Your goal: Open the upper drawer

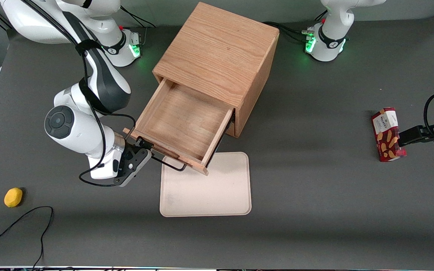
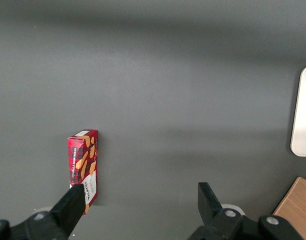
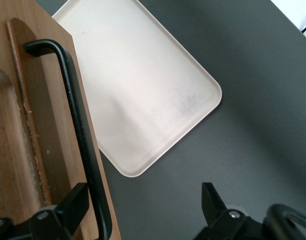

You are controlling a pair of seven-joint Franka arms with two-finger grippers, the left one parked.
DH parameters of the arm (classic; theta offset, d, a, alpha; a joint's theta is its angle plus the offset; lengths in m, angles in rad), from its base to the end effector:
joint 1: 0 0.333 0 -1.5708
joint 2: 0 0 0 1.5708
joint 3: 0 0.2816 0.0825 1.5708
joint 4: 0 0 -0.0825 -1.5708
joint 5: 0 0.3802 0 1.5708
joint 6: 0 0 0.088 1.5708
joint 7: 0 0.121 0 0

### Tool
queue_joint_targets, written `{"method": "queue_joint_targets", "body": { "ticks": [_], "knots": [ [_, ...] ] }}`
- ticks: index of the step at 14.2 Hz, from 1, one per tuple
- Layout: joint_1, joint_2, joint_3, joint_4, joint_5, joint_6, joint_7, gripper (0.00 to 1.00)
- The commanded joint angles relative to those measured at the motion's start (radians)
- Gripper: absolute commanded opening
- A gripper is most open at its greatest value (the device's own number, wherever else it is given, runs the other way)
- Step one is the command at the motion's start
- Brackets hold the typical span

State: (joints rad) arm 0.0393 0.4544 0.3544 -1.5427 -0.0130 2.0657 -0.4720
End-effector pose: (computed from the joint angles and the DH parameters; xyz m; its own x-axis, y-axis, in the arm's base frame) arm 0.6324 0.2314 0.3692 0.6715 0.7263 0.1468 0.7400 -0.6675 -0.0828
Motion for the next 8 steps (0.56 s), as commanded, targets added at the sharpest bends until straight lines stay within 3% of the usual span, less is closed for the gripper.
{"method": "queue_joint_targets", "body": {
  "ticks": [1,3,8],
  "knots": [
    [0.010,-0.003,-0.008,0.048,0.063,-0.025,-0.016,1.00],
    [0.008,-0.043,-0.009,0.058,0.123,-0.088,-0.011,1.00],
    [-0.003,-0.212,-0.156,0.052,0.127,-0.113,0.012,1.00]
  ]
}}
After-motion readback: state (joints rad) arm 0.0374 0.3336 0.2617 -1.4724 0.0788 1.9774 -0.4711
